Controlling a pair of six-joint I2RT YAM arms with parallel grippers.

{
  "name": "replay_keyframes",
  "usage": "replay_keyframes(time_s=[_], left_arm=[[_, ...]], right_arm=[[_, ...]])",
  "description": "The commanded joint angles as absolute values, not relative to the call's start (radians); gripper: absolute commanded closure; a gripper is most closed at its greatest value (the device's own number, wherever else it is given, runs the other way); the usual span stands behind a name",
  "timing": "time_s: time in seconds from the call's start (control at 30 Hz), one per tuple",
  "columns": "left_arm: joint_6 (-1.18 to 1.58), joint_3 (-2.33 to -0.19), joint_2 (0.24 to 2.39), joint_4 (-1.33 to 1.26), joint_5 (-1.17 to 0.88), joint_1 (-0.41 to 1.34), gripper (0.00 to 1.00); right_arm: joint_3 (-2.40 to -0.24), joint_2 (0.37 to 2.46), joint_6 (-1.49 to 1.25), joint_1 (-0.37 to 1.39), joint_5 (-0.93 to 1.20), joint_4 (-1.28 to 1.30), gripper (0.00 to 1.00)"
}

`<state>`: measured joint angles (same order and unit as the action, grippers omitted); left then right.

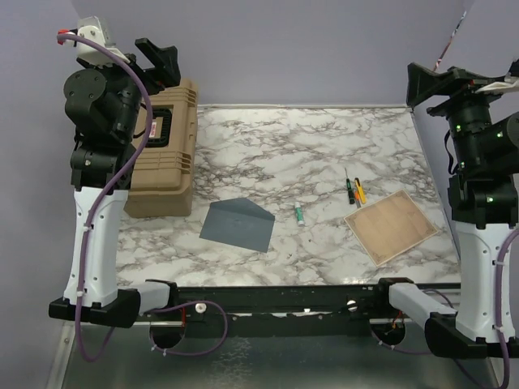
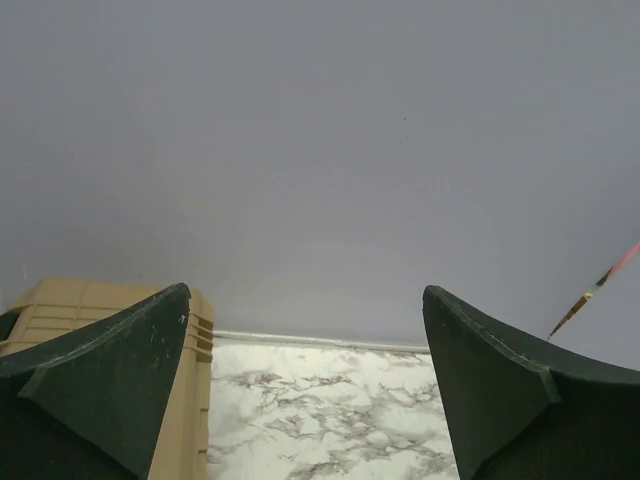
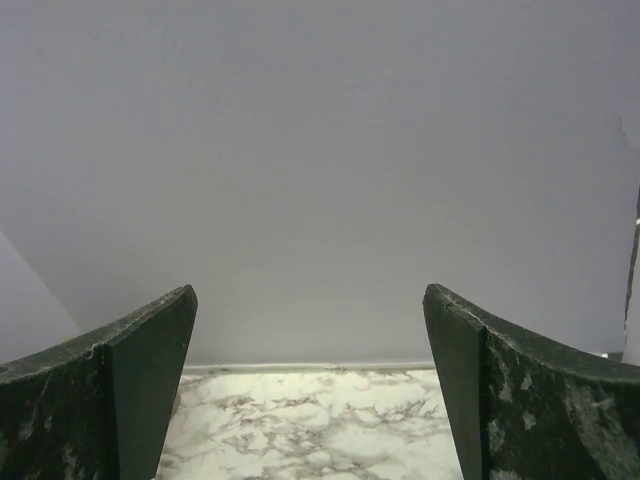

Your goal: Place the letter into the envelope and seal it

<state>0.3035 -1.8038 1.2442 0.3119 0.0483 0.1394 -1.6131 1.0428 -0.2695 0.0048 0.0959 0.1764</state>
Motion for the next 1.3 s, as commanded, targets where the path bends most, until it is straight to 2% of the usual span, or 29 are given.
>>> replay_keyframes(time_s=[0.0, 0.33, 0.5, 0.7, 0.77, 0.93, 1.1, 1.27], left_arm=[[0.346, -1.776, 1.258, 0.269, -0.069, 0.139, 0.01], [0.464, -1.473, 1.284, 0.031, -0.565, 0.168, 0.01], [0.496, -1.289, 1.306, -0.021, -0.511, 0.302, 0.01], [0.518, -1.049, 1.321, -0.018, -0.316, 0.455, 0.01], [0.51, -1.0, 1.328, -0.019, -0.273, 0.506, 0.01], [0.484, -0.997, 1.424, -0.024, -0.277, 0.628, 0.02], [0.489, -1.103, 1.589, -0.047, -0.319, 0.712, 0.02], [0.521, -1.282, 1.821, -0.055, -0.415, 0.759, 0.03]], right_arm=[[-1.505, 1.008, -0.318, 0.0, 0.12, 0.197, 0.0], [-1.168, 1.001, -0.482, 0.0, 0.379, 0.187, 0.03], [-1.041, 1.102, -0.589, 0.0, 0.457, 0.295, 0.12], [-0.838, 1.195, -0.684, 0.041, 0.636, 0.203, 0.23], [-0.819, 1.205, -0.69, 0.054, 0.59, 0.224, 0.25], [-0.84, 1.232, -0.721, 0.055, 0.23, 0.414, 0.26], [-0.906, 1.288, -0.759, 0.054, -0.213, 0.631, 0.2], [-0.909, 1.275, -0.854, 0.051, -0.39, 0.778, 0.17]])
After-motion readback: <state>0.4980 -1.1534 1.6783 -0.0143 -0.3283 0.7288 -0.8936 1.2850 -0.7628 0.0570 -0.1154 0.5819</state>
